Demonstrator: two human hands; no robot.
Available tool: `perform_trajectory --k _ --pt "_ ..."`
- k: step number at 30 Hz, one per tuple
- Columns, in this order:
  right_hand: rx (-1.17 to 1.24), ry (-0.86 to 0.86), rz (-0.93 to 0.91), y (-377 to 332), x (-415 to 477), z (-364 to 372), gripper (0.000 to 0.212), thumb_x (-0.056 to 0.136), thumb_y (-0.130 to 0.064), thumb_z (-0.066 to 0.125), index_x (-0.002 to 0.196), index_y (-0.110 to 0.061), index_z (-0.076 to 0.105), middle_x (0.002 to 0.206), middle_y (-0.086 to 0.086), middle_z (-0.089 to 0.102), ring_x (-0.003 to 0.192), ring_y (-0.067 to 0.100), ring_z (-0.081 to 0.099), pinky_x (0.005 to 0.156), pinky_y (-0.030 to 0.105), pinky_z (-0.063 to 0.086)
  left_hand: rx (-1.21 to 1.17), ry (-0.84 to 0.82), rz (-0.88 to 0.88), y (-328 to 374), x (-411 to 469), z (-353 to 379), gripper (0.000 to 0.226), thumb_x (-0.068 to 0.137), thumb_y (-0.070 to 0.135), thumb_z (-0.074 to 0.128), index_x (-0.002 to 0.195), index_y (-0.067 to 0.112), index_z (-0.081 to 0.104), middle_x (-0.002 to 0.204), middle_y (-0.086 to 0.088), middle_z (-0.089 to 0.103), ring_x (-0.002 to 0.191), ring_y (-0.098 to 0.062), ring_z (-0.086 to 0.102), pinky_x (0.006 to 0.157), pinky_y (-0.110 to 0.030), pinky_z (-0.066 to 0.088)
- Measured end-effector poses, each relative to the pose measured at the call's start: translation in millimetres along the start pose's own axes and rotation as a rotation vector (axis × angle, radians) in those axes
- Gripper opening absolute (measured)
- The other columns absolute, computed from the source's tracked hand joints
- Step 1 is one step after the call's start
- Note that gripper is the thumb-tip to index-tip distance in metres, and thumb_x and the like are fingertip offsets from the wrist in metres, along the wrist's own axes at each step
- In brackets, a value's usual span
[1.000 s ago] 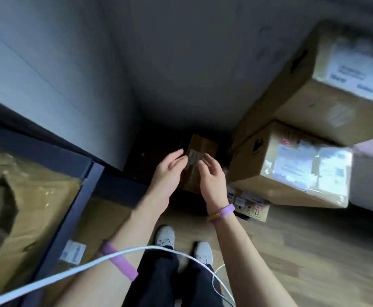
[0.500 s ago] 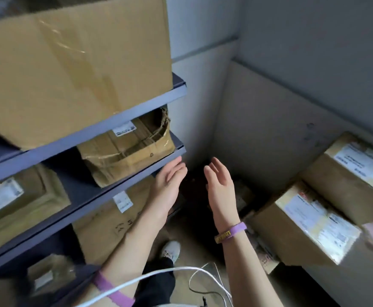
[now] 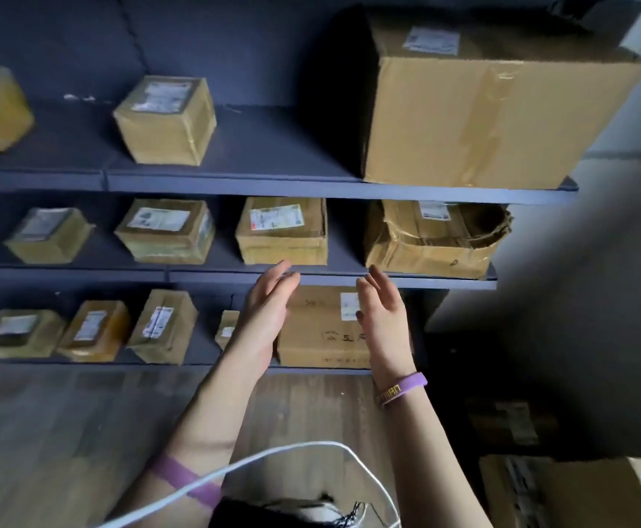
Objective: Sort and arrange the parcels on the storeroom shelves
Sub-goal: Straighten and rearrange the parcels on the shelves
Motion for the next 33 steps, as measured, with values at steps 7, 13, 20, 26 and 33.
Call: perform_trajectory --k 7,13,20,26,33 --pt "-0.007 -0.257 0.027 17 -39 144 0.049 0.098 -0.024 0.056 0.145 -0.020 0.044 0.146 0.000 0.049 0.134 0.012 0.045 0.116 0.041 0.033 -0.079 0.243 0.020 5 -16 -145 0.033 0.093 0.034 0.057 0.126 0.040 0.052 0.137 0.009 0.053 0.124 -0.010 0.050 0.105 -0.033 0.038" --pt "-0.057 -0.398 0.063 52 -97 277 0.050 0.097 -0.024 0.056 0.145 -0.019 0.043 0.147 0.003 0.047 0.136 0.014 0.043 0.116 0.038 0.032 -0.103 0.375 0.012 -7 -34 -285 0.037 0.092 0.035 0.056 0.128 0.038 0.052 0.138 0.008 0.052 0.123 -0.010 0.051 0.103 -0.030 0.040" --pt "-0.103 -0.447 0.124 88 -155 402 0.051 0.098 -0.022 0.054 0.146 -0.014 0.039 0.143 0.006 0.052 0.131 0.016 0.047 0.110 0.032 0.035 -0.106 0.419 -0.072 -16 -52 -436 0.051 0.084 0.048 0.055 0.134 0.038 0.049 0.139 0.009 0.051 0.122 -0.013 0.051 0.103 -0.037 0.040" --pt "-0.207 -0.447 0.132 106 -151 484 0.051 0.097 -0.026 0.056 0.145 -0.015 0.041 0.145 0.007 0.049 0.131 0.022 0.049 0.111 0.043 0.039 -0.097 0.462 -0.106 -10 -26 -518 0.034 0.096 0.035 0.049 0.130 0.034 0.053 0.133 0.003 0.054 0.119 -0.015 0.053 0.099 -0.037 0.043" --pt "-0.259 -0.464 0.178 129 -96 560 0.052 0.097 -0.027 0.055 0.145 -0.013 0.041 0.145 0.008 0.049 0.132 0.022 0.048 0.109 0.041 0.039 -0.026 0.462 -0.118 -2 47 -568 0.018 0.097 0.029 0.048 0.094 0.033 0.065 0.108 0.008 0.062 0.111 -0.018 0.055 0.106 -0.046 0.040"
Point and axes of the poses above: each hand's wrist, its own x-axis towards the middle knuckle, its own z-axis out of the palm, y = z × x, the point moved 4 cm from there along x, towards the middle knuckle
